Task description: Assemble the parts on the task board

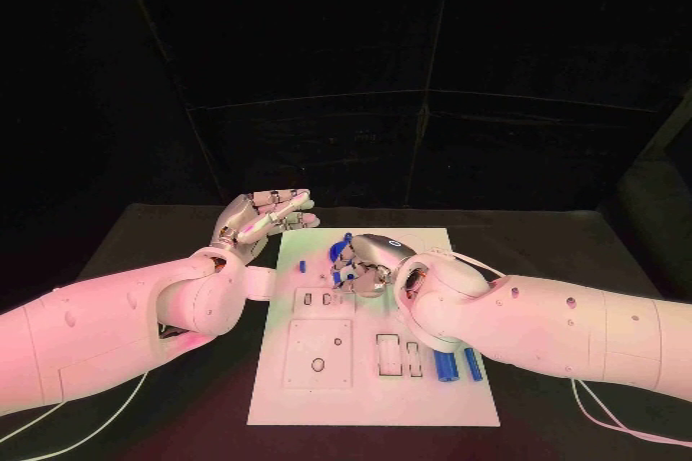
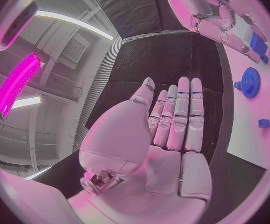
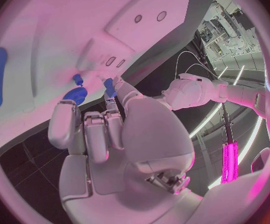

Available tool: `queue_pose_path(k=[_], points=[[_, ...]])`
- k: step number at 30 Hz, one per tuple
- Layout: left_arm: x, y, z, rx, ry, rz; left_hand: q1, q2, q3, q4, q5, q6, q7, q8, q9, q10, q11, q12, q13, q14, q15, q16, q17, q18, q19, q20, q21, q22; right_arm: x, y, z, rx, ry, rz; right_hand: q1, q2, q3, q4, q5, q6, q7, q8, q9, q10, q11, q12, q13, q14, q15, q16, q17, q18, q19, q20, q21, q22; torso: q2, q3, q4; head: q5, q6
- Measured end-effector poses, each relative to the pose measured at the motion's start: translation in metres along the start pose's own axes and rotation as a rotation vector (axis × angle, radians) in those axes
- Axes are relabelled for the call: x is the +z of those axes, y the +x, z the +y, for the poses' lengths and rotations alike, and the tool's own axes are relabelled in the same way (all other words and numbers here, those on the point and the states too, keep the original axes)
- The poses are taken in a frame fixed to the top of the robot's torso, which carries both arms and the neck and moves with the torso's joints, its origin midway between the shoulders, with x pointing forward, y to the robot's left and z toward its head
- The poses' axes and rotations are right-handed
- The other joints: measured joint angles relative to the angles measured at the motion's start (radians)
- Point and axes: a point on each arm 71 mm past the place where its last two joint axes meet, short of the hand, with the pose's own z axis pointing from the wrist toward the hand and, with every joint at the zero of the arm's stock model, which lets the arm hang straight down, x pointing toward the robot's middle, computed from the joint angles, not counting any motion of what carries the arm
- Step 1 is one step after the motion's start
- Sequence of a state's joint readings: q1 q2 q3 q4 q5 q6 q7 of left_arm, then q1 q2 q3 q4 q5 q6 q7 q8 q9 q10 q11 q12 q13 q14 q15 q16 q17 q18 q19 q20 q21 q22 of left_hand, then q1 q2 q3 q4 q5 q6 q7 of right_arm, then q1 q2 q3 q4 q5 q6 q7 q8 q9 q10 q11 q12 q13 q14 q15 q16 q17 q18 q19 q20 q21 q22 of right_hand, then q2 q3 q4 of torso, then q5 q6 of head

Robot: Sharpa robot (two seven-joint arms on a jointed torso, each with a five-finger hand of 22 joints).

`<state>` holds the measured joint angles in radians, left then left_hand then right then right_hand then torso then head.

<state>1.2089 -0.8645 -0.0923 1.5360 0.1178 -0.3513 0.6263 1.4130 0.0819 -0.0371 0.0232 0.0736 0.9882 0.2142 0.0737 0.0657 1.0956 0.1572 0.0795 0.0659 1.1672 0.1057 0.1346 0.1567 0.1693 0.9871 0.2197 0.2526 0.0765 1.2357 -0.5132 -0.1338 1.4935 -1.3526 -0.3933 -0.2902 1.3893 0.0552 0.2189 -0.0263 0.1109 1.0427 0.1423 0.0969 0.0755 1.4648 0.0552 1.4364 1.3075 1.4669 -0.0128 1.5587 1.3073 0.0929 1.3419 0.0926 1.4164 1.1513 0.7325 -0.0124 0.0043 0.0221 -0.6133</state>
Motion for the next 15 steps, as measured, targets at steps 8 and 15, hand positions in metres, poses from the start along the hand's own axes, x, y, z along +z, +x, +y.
queue_pose_path(k=[8,15], points=[[0.0,0.001,0.0,-0.002,-0.001,0.003,0.0,0.0,0.0,0.0,0.0,0.0,0.0,0.0,0.0,0.0,0.0,0.0,0.0,0.0,0.0,0.0,0.0,0.0,0.0,0.0,0.0,0.0,0.002,0.013,0.003,-0.026,0.003,0.029,-0.003,-0.003,0.005,-0.002,0.0,0.0,0.0,0.0,0.0,0.0,0.0,-0.001,0.001,0.0,0.0,0.0,0.0,0.0,0.0,0.0,0.0,-0.001,0.0,0.0018,-0.0014,0.006,-0.006],[0.001,0.001,0.0,-0.002,-0.001,0.003,0.0,0.0,0.0,0.0,0.0,0.0,0.0,0.0,0.0,0.0,0.0,0.0,0.0,0.0,0.0,0.0,0.001,0.0,0.0,0.0,0.0,0.0,0.003,0.018,0.002,-0.041,0.015,0.038,-0.003,-0.003,0.005,-0.002,0.004,0.0,0.0,-0.001,-0.001,0.004,-0.004,-0.001,0.001,0.0,0.0,0.0,0.001,0.0,0.0,0.0,0.0,-0.002,0.0,0.0029,-0.0015,0.009,-0.009]])
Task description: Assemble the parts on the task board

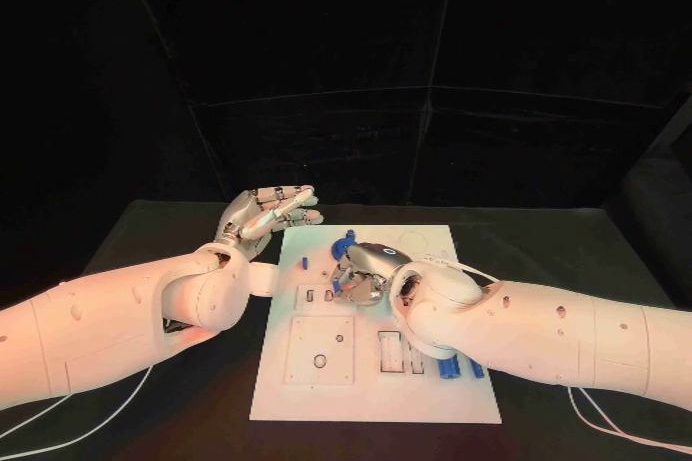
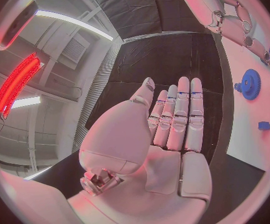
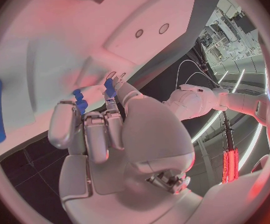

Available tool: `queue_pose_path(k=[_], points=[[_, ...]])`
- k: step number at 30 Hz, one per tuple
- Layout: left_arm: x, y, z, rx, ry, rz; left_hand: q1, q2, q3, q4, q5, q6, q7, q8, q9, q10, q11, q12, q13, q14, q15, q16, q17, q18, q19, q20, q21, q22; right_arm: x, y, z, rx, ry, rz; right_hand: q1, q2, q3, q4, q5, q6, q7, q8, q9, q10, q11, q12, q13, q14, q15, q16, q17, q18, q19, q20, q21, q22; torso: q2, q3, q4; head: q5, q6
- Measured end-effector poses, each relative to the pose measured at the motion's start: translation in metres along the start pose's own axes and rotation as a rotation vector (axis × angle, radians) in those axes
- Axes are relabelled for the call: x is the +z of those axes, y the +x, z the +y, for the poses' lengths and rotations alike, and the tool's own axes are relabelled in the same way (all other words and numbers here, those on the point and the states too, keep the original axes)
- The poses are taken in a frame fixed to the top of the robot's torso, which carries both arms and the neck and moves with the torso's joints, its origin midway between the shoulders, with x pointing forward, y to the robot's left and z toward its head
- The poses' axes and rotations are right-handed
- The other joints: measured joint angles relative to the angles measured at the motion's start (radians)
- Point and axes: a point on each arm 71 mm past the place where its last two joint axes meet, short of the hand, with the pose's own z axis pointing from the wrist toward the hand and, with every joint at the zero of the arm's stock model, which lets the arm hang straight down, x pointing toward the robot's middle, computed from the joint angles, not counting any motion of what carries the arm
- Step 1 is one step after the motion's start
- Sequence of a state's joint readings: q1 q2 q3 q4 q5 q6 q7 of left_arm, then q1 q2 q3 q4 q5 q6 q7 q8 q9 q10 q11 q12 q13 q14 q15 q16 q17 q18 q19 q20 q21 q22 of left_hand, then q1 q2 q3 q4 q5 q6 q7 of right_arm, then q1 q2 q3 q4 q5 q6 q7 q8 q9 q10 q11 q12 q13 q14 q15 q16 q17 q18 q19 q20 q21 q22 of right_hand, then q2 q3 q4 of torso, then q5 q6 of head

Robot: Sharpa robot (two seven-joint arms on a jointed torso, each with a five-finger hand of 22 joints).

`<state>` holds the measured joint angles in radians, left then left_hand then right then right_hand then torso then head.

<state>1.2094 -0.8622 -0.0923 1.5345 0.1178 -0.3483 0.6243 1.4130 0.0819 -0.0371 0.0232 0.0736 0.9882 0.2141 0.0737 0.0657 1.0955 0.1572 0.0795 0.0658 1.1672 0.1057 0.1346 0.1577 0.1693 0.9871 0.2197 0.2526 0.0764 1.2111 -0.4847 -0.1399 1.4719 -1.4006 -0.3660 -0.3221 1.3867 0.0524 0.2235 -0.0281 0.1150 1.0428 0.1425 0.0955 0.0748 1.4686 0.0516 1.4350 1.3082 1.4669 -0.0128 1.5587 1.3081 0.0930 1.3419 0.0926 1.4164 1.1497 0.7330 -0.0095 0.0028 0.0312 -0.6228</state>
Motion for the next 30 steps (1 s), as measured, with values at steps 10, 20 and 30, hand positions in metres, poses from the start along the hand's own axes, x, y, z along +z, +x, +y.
queue_pose_path(k=[10,20,30], points=[[0.0002,-0.0001,0.0001,0.0,-0.001,0.001,0.0,0.0,0.0,0.0,0.0,0.0,0.0,0.0,0.0,0.004,-0.004,0.0,0.0,0.0,0.0,0.0,0.0,0.0,0.0,0.0,0.0,0.0,0.0014,0.0024,-0.0032,-0.016,0.018,0.01,-0.007,-0.007,0.0,0.0,0.004,0.002,0.002,-0.003,0.0,0.0,0.0,0.0,0.0,-0.004,-0.004,0.0,0.0,0.0,0.0,0.0,0.0,0.0,0.0,0.0003,-0.0003,0.001,-0.003],[0.0002,0.0,0.0002,-0.001,-0.001,0.002,0.0,0.0,0.0,0.0,0.0,0.0,0.0,0.0,0.0,0.004,-0.004,0.0,0.0,0.0,0.0,0.0,0.0,0.0,0.0,0.0,0.0,0.001,0.0027,0.0047,-0.0024,-0.024,0.019,0.021,-0.01,-0.011,0.0,0.0,0.004,0.004,0.003,-0.002,0.001,0.0,0.0,0.0,0.0,-0.004,-0.004,0.0,0.0,0.0,-0.003,-0.003,0.0,-0.001,0.0,0.0003,-0.0003,0.002,-0.008],[0.0001,-0.0001,0.0001,-0.002,-0.002,0.003,0.0,0.0,0.0,0.0,0.0,0.0,0.0,0.0,0.0,0.004,-0.004,0.0,0.0,0.0,0.0,0.0,0.001,0.0,0.0,0.0,0.0,0.001,0.0022,0.0053,-0.0021,-0.03,0.016,0.027,-0.018,-0.018,0.003,0.003,0.004,0.005,0.004,-0.002,0.001,0.0,0.0,0.0,0.0,-0.004,-0.004,0.0,0.0,0.0,-0.003,-0.003,0.0,-0.001,0.0,0.0001,-0.0003,0.004,-0.011]])
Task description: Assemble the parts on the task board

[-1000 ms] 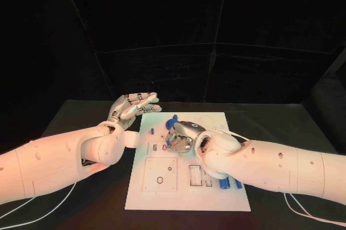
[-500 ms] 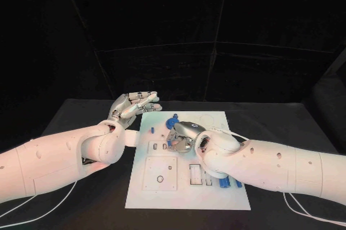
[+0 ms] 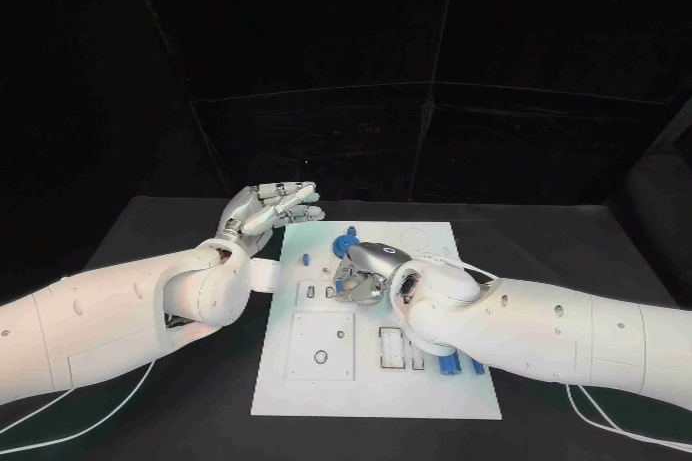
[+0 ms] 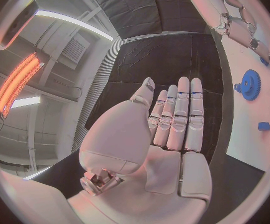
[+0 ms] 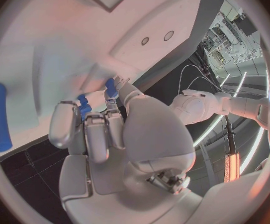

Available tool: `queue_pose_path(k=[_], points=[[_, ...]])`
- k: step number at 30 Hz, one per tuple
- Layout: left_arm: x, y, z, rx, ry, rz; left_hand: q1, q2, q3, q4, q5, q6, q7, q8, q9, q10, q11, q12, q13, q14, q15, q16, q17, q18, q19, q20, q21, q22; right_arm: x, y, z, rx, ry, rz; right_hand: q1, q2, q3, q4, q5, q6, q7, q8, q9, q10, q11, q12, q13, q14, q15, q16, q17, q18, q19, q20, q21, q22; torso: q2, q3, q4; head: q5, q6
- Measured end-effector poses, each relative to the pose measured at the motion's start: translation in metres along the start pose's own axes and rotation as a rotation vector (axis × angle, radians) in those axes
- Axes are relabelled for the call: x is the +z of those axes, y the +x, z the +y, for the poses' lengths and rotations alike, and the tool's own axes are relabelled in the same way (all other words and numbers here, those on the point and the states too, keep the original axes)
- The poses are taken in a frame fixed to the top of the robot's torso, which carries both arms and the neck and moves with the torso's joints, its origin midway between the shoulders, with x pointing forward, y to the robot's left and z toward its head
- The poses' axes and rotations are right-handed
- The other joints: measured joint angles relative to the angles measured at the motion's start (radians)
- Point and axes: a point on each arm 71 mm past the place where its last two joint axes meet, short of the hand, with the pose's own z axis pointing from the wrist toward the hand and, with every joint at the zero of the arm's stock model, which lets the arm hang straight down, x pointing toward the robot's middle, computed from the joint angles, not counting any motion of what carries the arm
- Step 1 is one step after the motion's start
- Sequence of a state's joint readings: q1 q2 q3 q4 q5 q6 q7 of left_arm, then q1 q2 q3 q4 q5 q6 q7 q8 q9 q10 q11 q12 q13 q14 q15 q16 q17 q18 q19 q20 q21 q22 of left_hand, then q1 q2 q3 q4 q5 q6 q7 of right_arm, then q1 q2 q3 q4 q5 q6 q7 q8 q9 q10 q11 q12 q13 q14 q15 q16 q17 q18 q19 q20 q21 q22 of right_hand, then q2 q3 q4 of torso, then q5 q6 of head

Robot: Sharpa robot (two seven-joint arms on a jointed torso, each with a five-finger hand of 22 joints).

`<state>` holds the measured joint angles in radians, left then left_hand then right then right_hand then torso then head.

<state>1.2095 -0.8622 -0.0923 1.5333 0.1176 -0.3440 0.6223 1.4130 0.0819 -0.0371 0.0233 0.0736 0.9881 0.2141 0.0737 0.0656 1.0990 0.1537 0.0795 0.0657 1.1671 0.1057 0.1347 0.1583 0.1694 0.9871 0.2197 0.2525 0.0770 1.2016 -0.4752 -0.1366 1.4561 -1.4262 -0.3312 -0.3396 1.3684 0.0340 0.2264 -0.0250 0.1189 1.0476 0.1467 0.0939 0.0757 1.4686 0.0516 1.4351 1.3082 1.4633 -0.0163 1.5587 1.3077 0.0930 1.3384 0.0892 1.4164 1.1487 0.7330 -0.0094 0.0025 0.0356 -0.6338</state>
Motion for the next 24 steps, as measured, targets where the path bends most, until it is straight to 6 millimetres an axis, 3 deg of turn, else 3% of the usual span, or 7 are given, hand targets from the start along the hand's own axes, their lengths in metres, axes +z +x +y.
queue_pose_path(k=[13,24], points=[[-0.0001,-0.0003,-0.0001,0.0,0.0,0.0,0.0,0.0,0.0,0.0,0.0,0.0,0.0,0.0,0.0,0.0,0.0,0.0,0.0,0.0,0.0,0.0,0.0,0.0,0.0,0.0,0.0,0.0,-0.0005,0.0003,0.0003,-0.011,0.006,0.008,-0.016,-0.016,0.003,0.003,0.0,0.009,-0.008,-0.014,-0.005,0.0,0.0,-0.027,0.0,0.0,0.0,0.0,0.0,0.0,0.0,0.0,-0.004,-0.008,0.0,-0.0001,0.0001,0.0,-0.002],[-0.0001,-0.0001,0.0,-0.001,-0.001,0.002,0.0,0.0,0.0,0.0,0.0,0.0,0.0,0.0,0.0,0.0,0.0,0.0,0.0,0.0,0.0,0.0,0.0,0.0,0.0,0.0,0.0,0.0,-0.0011,0.0015,-0.0001,-0.018,0.018,0.015,-0.039,-0.038,0.005,0.006,0.001,-0.018,0.002,-0.025,-0.009,0.0,0.0,-0.046,0.0,0.0,0.0,0.0,0.0,0.0,-0.004,0.004,-0.008,-0.012,-0.001,0.0,0.0001,-0.001,-0.001]])
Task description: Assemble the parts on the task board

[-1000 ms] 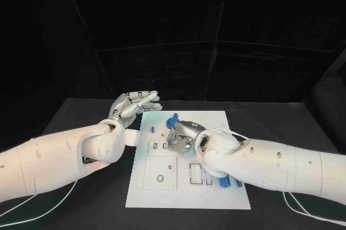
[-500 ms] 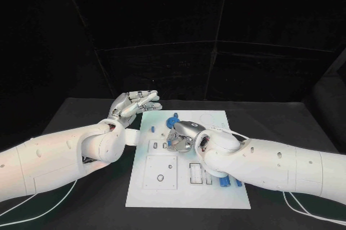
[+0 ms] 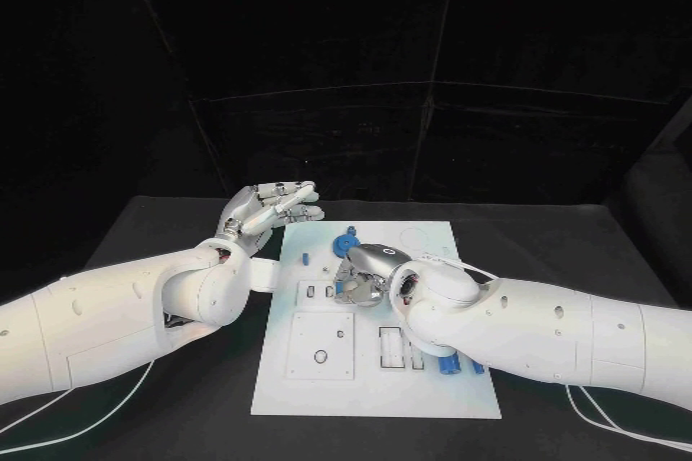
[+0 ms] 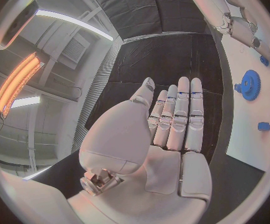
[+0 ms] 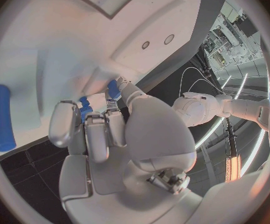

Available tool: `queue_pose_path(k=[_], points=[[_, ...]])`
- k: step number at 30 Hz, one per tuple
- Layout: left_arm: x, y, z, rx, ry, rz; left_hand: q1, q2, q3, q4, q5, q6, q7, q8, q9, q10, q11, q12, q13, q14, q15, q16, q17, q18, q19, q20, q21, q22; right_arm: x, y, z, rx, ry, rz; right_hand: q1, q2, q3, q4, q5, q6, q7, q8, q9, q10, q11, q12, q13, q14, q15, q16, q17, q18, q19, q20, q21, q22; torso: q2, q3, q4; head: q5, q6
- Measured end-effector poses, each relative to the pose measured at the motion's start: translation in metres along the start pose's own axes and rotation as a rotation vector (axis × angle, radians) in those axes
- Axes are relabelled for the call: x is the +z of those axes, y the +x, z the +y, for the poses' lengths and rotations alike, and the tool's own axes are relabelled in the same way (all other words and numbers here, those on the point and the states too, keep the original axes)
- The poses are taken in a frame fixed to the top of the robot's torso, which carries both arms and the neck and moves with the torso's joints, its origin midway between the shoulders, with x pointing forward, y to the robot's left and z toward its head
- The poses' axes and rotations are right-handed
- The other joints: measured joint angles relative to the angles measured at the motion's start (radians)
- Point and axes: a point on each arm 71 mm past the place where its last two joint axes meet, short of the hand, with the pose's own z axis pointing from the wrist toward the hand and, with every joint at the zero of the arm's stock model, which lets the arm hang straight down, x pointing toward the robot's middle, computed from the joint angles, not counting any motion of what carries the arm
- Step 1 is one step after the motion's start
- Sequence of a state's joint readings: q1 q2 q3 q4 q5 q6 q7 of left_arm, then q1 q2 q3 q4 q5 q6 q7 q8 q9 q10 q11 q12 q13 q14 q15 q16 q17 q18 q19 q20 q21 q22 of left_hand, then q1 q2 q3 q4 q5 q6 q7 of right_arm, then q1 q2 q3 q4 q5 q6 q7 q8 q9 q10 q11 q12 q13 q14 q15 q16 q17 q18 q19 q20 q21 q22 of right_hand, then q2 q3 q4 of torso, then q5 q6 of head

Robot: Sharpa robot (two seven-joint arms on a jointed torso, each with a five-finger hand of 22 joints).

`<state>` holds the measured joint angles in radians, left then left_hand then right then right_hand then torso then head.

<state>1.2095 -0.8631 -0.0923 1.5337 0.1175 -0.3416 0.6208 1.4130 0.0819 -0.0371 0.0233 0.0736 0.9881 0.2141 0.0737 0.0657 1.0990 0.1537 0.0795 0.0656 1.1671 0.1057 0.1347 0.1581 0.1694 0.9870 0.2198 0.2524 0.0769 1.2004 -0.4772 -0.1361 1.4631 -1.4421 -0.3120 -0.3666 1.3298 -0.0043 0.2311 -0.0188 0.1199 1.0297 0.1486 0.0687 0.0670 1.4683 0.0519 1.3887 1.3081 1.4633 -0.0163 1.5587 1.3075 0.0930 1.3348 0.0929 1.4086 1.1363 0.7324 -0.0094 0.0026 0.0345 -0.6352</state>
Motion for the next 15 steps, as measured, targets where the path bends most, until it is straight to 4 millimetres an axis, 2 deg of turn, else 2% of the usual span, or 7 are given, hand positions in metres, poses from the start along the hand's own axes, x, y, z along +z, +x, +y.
queue_pose_path(k=[4,15], points=[[0.0,0.0,0.0,0.0,0.0,0.0,0.0,0.0,0.0,0.0,0.0,0.0,0.0,0.0,0.0,0.0,0.0,0.0,0.0,0.0,0.0,0.0,0.0,0.0,0.0,0.0,0.0,0.0,-0.0002,0.0001,-0.0008,-0.001,0.005,-0.002,-0.017,-0.017,-0.008,0.008,0.006,-0.029,0.007,-0.003,0.0,-0.002,0.009,-0.019,0.0,0.004,0.004,0.0,0.0,0.0,-0.003,0.004,-0.004,-0.005,0.0,0.0,0.0,-0.002,0.002],[0.0001,-0.0003,0.0001,0.0,-0.002,0.0,0.0,0.0,0.0,0.0,0.0,0.0,0.0,0.0,0.0,0.0,0.0,0.0,0.0,0.0,0.0,0.0,0.001,0.0,0.0,0.0,0.0,0.0,-0.0007,0.0007,-0.0006,0.002,0.009,-0.009,-0.026,-0.026,-0.022,0.016,0.006,-0.043,0.01,-0.003,0.0,-0.003,0.011,-0.023,0.0,0.004,0.004,0.0,0.0,0.0,-0.007,0.007,-0.004,-0.007,0.0,0.0002,0.0,-0.002,0.001]])
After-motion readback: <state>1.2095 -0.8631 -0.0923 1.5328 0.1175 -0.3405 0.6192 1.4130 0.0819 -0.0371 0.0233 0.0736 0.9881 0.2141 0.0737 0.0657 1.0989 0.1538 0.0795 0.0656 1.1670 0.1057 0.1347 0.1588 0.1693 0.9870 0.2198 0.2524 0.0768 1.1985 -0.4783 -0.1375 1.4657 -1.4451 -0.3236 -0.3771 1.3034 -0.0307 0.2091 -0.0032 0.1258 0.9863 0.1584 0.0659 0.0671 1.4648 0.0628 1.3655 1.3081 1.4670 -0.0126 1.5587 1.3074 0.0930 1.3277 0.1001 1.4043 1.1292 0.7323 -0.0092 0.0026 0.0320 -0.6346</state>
